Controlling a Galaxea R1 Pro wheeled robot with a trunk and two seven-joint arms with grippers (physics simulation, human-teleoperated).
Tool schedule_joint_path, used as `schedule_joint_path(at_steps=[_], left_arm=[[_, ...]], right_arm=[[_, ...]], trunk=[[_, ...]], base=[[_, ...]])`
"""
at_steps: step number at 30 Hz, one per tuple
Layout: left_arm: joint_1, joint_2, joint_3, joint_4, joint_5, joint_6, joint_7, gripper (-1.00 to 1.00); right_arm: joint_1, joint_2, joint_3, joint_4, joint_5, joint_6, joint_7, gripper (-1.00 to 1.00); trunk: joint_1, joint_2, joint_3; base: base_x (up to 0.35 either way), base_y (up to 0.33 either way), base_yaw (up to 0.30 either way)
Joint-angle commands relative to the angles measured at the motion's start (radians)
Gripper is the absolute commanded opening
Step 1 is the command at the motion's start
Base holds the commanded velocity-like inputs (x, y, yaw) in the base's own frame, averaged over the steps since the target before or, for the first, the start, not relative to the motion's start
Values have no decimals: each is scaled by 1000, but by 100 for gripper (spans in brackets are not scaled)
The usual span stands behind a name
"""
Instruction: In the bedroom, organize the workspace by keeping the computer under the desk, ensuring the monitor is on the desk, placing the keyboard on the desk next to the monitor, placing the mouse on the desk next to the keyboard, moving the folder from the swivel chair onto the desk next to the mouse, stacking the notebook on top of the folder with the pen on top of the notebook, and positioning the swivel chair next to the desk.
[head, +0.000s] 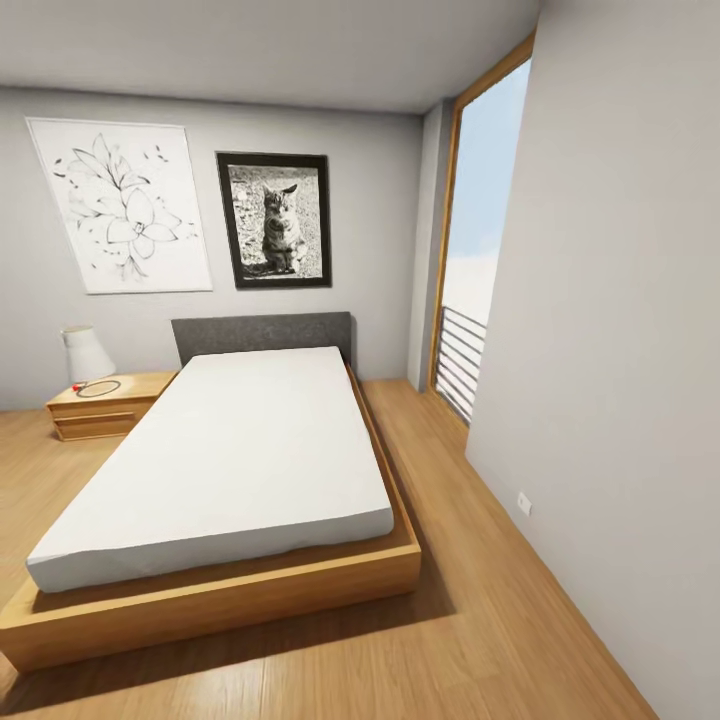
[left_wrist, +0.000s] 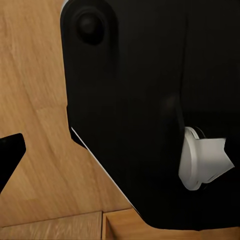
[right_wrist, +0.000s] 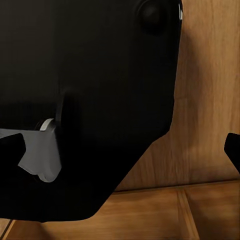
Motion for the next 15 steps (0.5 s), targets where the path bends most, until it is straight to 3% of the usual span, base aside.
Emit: schedule_joint_path(at_steps=[1, 10, 15], left_arm=[[0, 0, 0, -2, 0, 1, 0, 100], [0, -2, 1, -2, 1, 1, 0, 100], [0, -3, 1, -3, 2, -1, 0, 100]], right_arm=[[-1, 0, 0, 1, 1, 1, 0, 100], [-1, 0, 0, 1, 0, 1, -1, 100], [-1, 1, -1, 1, 0, 0, -1, 100]], trunk=[[-4, 6, 2], [-38, 69, 30], [-38, 69, 30]], base=[[0, 0, 0], [0, 0, 0], [0, 0, 0]])
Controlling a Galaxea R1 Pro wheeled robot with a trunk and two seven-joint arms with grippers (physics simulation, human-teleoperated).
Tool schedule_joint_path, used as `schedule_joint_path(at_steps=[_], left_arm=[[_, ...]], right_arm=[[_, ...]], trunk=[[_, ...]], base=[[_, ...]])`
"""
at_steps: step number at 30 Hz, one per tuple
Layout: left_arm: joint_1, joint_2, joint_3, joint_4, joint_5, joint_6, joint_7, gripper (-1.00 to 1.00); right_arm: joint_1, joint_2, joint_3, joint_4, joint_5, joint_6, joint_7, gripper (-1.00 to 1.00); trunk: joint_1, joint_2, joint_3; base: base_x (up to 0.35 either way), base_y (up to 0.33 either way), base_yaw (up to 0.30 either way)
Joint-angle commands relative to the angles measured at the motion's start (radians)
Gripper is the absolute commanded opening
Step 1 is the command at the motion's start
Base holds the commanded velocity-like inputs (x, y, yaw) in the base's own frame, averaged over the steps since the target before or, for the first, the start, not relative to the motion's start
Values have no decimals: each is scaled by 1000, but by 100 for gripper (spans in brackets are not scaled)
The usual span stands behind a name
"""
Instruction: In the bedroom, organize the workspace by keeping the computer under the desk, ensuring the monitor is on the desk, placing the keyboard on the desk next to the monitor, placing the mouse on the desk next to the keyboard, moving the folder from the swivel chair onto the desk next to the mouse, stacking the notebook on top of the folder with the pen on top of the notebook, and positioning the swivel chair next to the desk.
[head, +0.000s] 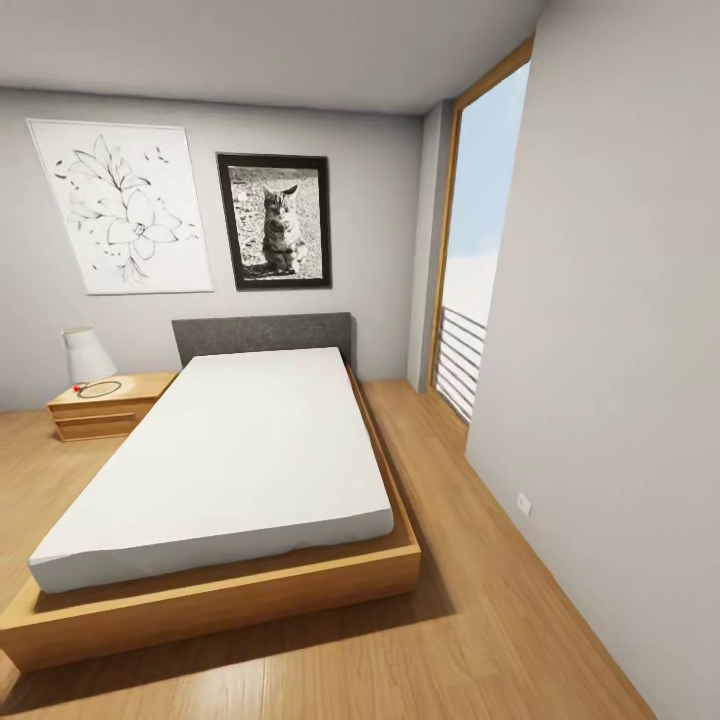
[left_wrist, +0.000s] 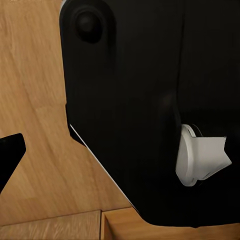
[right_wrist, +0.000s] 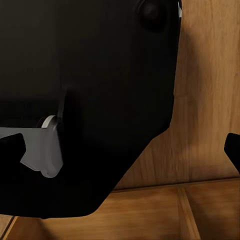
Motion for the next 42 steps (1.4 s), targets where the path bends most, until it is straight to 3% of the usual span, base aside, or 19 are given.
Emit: schedule_joint_path(at_steps=[1, 23, 42], left_arm=[[0, 0, 0, -2, 0, 0, 0, 100], [0, 0, -2, -2, -1, -6, -4, 100], [0, 0, -2, -2, -2, -6, -3, 100]], right_arm=[[-1, 0, 0, 1, 1, 1, 0, 100], [-1, -1, 2, 1, 1, 1, 0, 100], [-1, 0, 0, 1, 1, 2, 0, 100]], trunk=[[0, -1, -2], [0, -1, -1], [0, -1, 9]], base=[[0, 0, 0], [0, 0, 15], [276, 0, 215]])
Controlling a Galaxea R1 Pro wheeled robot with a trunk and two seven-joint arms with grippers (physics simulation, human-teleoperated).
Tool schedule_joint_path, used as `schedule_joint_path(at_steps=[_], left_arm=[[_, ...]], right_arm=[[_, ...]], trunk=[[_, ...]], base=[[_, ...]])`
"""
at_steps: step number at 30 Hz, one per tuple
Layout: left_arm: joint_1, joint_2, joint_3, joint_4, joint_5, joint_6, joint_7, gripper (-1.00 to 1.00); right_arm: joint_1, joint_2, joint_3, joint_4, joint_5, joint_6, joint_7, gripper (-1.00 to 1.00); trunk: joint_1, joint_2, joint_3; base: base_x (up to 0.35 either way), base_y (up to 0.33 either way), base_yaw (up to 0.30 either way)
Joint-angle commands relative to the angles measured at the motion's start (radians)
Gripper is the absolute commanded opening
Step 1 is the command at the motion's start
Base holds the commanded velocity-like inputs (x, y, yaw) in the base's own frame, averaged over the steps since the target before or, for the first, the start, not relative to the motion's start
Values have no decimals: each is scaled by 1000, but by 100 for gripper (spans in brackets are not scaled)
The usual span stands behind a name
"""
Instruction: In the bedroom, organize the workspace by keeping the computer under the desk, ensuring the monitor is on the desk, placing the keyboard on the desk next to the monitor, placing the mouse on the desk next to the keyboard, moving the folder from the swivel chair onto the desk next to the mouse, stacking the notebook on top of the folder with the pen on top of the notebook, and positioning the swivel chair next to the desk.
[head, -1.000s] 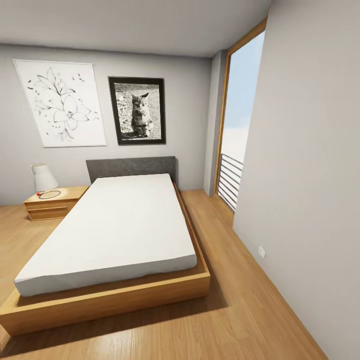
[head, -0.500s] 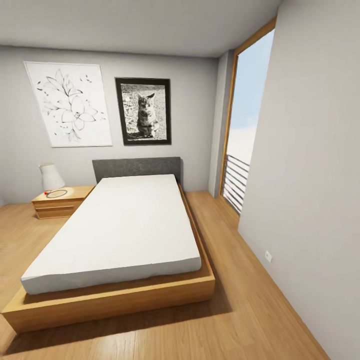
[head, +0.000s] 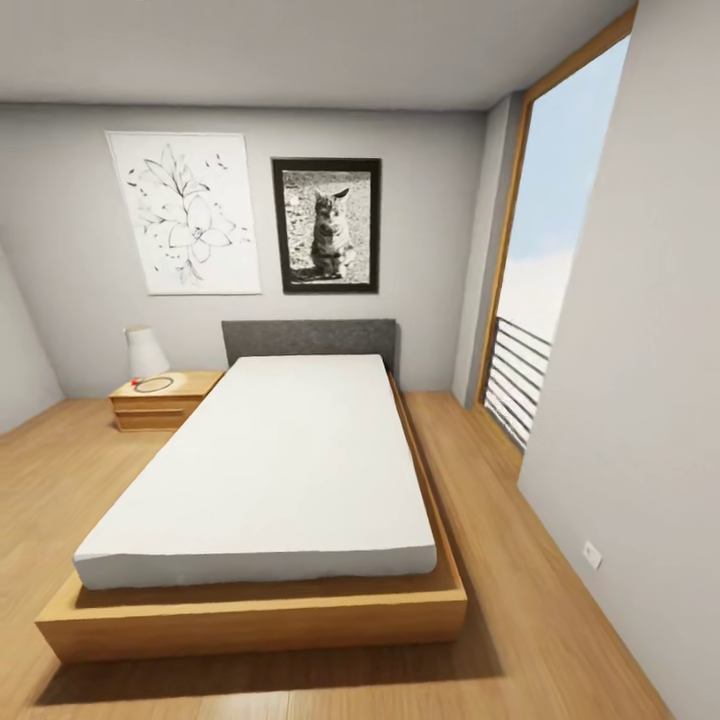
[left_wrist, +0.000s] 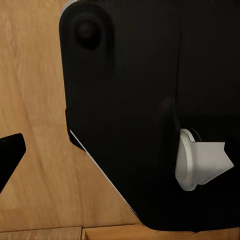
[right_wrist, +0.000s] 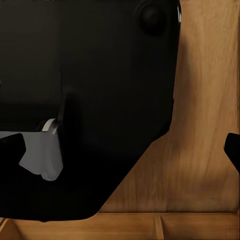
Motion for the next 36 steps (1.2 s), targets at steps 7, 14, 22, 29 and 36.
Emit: schedule_joint_path(at_steps=[7, 14, 22, 29, 36], left_arm=[[0, 1, 0, -2, 0, 0, 0, 100], [0, 1, 0, -2, 0, 0, 2, 100], [0, 1, 0, -2, 0, -2, 3, 100], [0, 1, 1, -2, 1, -3, 3, 100], [0, 3, 3, -2, 3, -11, 4, 100]], right_arm=[[-1, 0, 0, 1, 1, 1, 0, 100], [-1, 0, 0, 1, 1, 1, 0, 100], [-1, 0, -1, 1, 1, 1, 0, 100], [-1, 0, -2, 1, 0, 1, 0, 100], [-1, 0, -4, 1, -2, 0, -1, 100]], trunk=[[1, -1, -1], [1, -1, 0], [1, -1, 0], [1, -1, 0], [-3, 6, 3]], base=[[144, 0, 218], [17, 0, 181], [1, 0, 208], [0, 0, 235], [0, 0, 239]])
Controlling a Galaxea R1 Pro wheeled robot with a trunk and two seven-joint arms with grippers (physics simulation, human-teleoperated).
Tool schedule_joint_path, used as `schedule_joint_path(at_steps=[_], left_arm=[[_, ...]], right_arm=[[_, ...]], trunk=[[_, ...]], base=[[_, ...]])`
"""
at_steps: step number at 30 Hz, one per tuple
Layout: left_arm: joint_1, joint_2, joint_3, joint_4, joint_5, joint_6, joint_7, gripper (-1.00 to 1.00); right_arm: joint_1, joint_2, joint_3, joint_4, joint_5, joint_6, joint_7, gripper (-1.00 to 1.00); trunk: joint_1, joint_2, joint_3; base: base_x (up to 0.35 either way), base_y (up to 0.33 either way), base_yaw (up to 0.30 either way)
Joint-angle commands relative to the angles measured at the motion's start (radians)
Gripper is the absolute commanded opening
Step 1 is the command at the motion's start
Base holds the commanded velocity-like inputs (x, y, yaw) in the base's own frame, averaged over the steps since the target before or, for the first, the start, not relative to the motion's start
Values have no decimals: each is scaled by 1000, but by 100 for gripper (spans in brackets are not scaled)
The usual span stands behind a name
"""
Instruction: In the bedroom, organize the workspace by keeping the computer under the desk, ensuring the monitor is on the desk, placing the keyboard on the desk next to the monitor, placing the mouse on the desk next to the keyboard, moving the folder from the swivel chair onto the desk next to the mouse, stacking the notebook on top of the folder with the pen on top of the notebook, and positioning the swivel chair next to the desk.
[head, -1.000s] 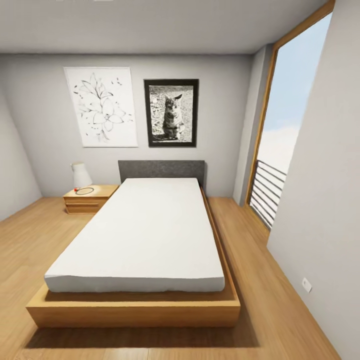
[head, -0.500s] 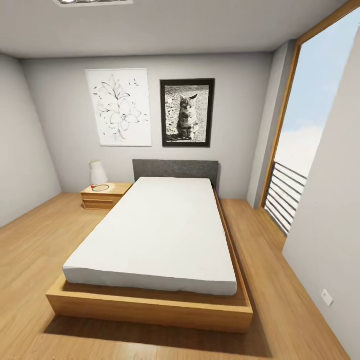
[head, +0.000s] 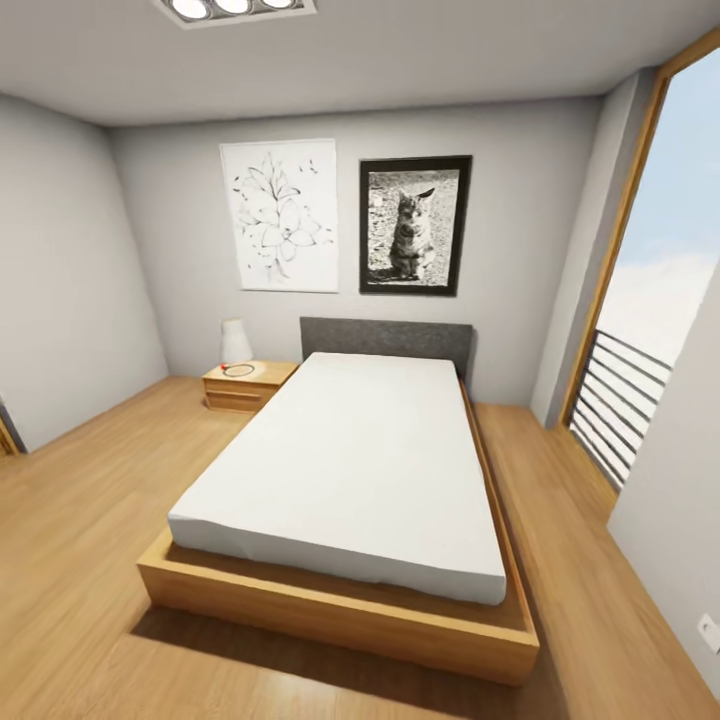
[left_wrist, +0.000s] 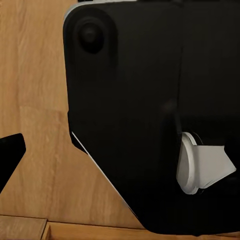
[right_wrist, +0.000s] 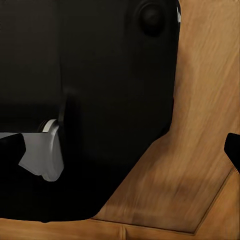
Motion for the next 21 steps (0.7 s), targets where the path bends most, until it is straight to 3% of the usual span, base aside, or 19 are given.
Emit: schedule_joint_path(at_steps=[1, 7, 9, 15, 21], left_arm=[[0, 0, 0, -1, 1, -33, 1, 100], [0, 3, 3, -5, 2, -83, 3, 100], [0, 8, 3, -63, 20, -96, 3, 100], [0, 28, 4, -164, 76, -99, 4, 100], [0, 54, 4, -271, 120, -99, 5, 100]], right_arm=[[-1, 0, -2, 1, -1, -7, -1, 100], [-1, 0, 0, 1, -3, -76, -1, 100], [-1, 0, 1, 1, -4, -184, 0, 100], [-1, 0, 2, -7, -3, -331, 0, 100], [-1, 0, 2, -141, -3, -401, 0, 100]], trunk=[[-4, 6, 2], [-27, 48, 20], [-34, 62, 27], [-57, 104, 45], [-80, 146, 64]], base=[[0, 0, 245], [0, 0, 234], [0, 0, 231], [0, 0, 254], [0, 0, 273]])
